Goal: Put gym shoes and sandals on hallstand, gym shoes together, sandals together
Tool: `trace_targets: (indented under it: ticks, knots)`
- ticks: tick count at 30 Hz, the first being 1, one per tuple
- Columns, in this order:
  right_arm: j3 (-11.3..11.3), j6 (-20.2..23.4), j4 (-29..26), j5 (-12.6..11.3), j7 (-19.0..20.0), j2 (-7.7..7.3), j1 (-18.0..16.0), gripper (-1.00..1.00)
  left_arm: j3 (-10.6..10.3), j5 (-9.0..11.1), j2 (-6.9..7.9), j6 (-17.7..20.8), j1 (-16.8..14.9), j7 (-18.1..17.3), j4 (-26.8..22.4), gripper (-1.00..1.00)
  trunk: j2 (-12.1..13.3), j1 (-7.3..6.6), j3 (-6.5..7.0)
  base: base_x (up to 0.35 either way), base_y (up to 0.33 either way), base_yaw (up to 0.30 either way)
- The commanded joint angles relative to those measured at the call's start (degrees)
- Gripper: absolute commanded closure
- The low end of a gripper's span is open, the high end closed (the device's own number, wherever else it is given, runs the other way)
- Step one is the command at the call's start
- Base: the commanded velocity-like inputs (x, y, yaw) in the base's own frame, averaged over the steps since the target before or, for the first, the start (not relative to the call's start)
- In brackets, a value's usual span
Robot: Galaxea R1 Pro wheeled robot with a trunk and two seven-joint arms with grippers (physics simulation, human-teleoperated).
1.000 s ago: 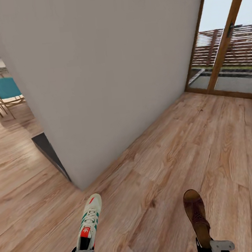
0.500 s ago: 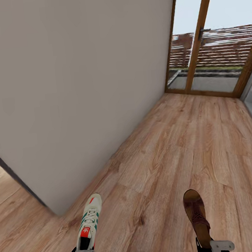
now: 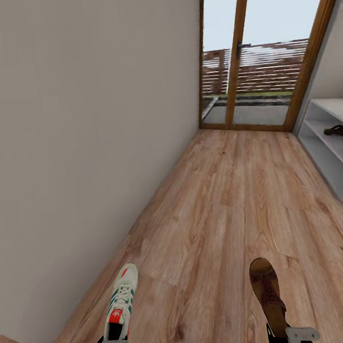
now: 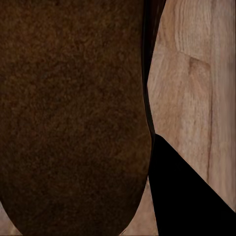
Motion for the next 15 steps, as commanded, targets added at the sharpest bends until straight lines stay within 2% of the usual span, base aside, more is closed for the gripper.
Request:
trace_targets:
  ticks: [1,15]
  knots:
    - [-0.1,-0.1,0.1,0.5,-0.2,0.03,-0.1,1.0,0.5,-0.2,-0.03,-0.2,0.0,-0.5,0.0,1.0,0.0,0.02,0.0,0.335,0.0,-0.271]
    - [-0.1,-0.1,0.1,0.5,-0.2,0.03,-0.1,1.0,0.5,-0.2,-0.03,-0.2,0.0,-0.5,0.0,1.0,0.0,0.02,0.85,0.335,0.0,-0.249]
